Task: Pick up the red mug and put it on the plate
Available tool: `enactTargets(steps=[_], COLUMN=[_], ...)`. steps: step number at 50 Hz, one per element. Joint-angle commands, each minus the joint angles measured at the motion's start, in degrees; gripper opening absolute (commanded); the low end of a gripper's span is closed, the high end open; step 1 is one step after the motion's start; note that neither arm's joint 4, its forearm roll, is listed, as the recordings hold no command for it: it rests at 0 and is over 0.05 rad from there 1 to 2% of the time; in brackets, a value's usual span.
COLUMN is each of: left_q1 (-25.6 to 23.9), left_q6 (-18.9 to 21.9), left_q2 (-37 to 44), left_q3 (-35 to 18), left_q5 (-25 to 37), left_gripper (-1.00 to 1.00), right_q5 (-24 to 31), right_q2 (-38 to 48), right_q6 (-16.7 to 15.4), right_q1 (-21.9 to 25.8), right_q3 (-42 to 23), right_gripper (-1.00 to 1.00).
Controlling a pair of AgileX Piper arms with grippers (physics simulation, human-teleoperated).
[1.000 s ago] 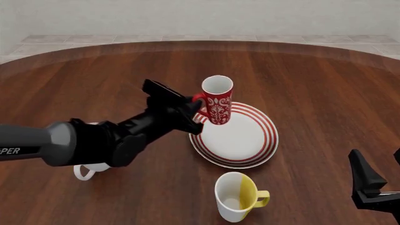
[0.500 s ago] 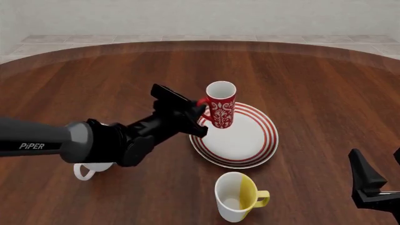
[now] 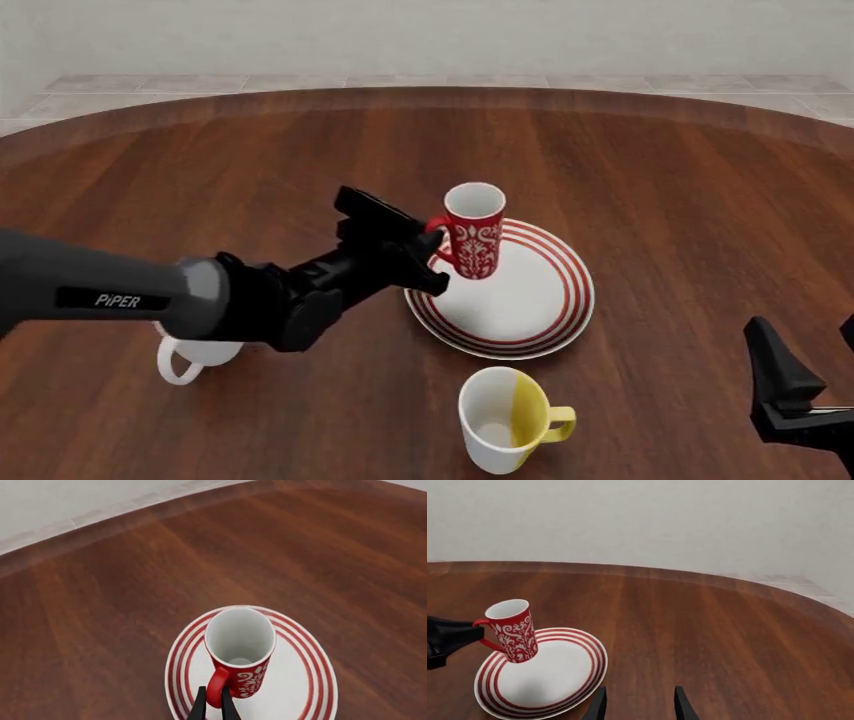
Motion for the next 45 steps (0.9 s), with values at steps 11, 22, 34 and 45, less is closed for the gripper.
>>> enactTargets(steps=[11,22,34,45], left_q1=[-0.4,-0.9,-1.1,-1.3], left_q6=[0.2,0.1,-0.1,-0.1], left_q2=[2.0,3.0,4.7,5.7], left_q3=[-1.9,-2.2,-3.3,-3.5], left_q5=[0.0,-0.3,-0.5,-1.1], left_gripper=[-1.0,-1.0,-1.0,-1.0], right_q5=[-0.1,0.1,-0.2,0.4], right_q2=[0.1,0.0,0.2,-0.5], right_q6=[0.2,0.3,0.5,0.6], right_q1=[-0.1,-0.1,-0.3,-0.3], right_q3=[0.0,0.0,0.0,0.0], right_gripper=[1.0,1.0,1.0,1.0])
